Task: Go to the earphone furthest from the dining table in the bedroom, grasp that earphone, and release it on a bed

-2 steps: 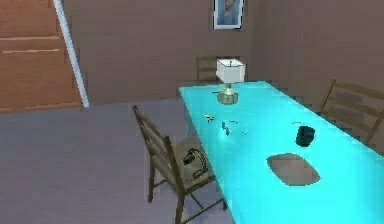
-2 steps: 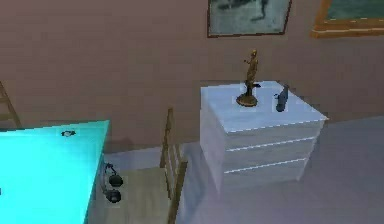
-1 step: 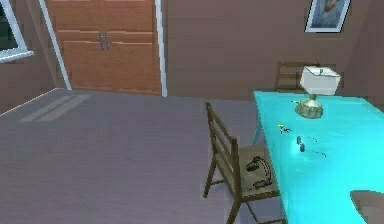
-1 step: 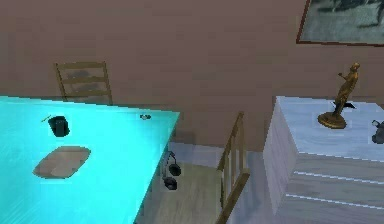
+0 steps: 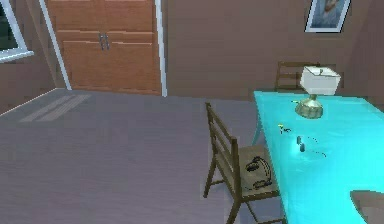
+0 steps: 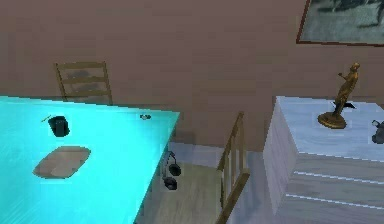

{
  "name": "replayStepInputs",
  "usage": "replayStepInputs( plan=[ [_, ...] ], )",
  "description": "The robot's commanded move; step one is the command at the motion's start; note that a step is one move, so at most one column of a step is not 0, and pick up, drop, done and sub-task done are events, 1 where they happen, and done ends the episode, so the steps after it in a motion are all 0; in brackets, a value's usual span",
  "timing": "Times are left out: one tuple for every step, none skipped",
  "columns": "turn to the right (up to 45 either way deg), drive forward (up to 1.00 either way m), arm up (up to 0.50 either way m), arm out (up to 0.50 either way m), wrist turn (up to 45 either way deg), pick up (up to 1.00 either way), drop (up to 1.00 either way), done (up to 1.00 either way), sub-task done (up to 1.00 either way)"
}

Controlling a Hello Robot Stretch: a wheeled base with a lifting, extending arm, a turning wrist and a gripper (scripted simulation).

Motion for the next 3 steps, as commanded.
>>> replayStepInputs(
  plan=[
    [0.0,0.0,0.14,0.0,0.0,0.0,0.0,0.0,0.0],
    [0.0,0.0,0.0,0.44,0.0,0.0,0.0,0.0,0.0],
    [0.0,0.0,0.0,0.0,45.0,0.0,0.0,0.0,0.0]
  ],
)
